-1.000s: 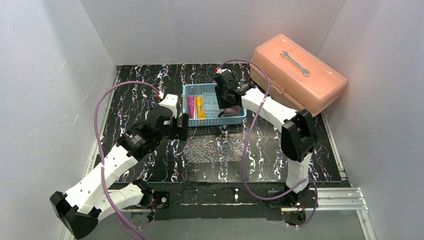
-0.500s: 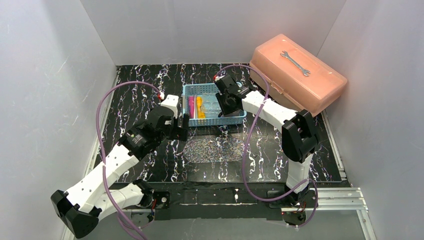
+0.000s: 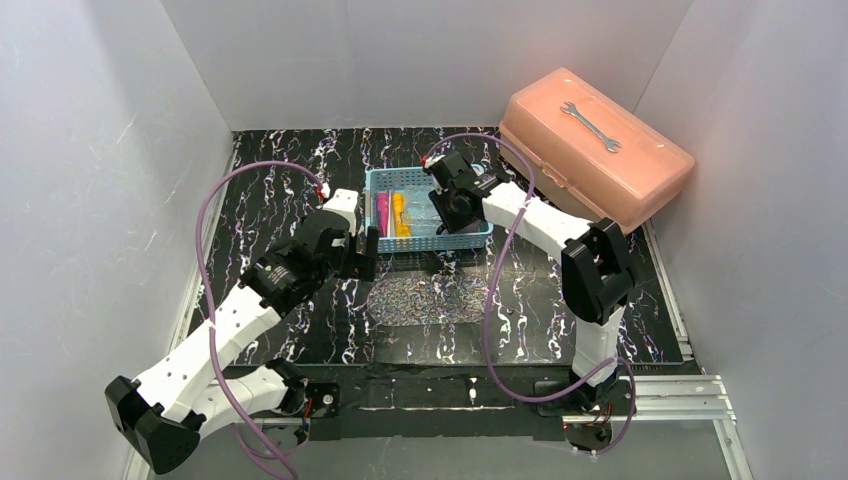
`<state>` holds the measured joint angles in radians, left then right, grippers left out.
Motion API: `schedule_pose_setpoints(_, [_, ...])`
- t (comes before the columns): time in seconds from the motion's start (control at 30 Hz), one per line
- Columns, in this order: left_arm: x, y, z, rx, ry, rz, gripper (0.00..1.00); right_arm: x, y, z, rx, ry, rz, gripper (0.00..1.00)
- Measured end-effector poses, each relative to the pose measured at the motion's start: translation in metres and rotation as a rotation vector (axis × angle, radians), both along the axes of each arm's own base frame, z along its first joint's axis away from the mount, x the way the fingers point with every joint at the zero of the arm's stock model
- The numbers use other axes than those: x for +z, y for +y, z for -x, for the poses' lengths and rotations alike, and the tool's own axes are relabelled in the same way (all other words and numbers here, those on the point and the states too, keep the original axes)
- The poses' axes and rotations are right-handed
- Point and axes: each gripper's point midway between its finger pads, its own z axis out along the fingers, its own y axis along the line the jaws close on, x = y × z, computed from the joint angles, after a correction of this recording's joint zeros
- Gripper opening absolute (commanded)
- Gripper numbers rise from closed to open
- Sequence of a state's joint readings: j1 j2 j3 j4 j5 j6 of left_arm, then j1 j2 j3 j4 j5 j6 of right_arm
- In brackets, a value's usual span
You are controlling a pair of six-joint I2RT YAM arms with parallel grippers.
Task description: Prepare toiletry sets of a toothbrush and toothpaste on the tray
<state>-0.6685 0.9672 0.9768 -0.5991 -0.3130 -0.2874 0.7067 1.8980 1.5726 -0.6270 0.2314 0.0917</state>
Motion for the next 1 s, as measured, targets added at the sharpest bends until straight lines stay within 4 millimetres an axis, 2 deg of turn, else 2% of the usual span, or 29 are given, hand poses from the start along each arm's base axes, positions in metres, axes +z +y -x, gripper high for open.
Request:
schedule_pose_setpoints(0.2, [-0.001, 0.0, 0.0, 0.001, 0.004, 0.002, 0.98, -0.013, 0.0, -0.001, 0.018, 0.019, 0.027, 0.34])
schedule_pose_setpoints(0.37, [-0.001, 0.001, -0.001, 0.002, 0.004, 0.002, 0.98, -0.015, 0.002, -0.003, 0.019, 0.015, 0.023, 0.27])
schedule_pose_setpoints(0.47, [-0.001, 0.001, -0.001, 0.003, 0.004, 0.002, 0.98, -0.016, 0.003, -0.003, 0.022, 0.015, 0.02, 0.14])
schedule_pose_setpoints(0.6, [-0.001, 0.001, -0.001, 0.004, 0.004, 0.002, 0.98, -0.015, 0.007, -0.007, 0.026, 0.002, 0.006, 0.02])
schedule_pose_setpoints(1.0, [-0.001, 0.002, -0.001, 0.007, 0.004, 0.003, 0.98, -0.008, 0.005, -0.009, 0.023, -0.017, 0.007, 0.01])
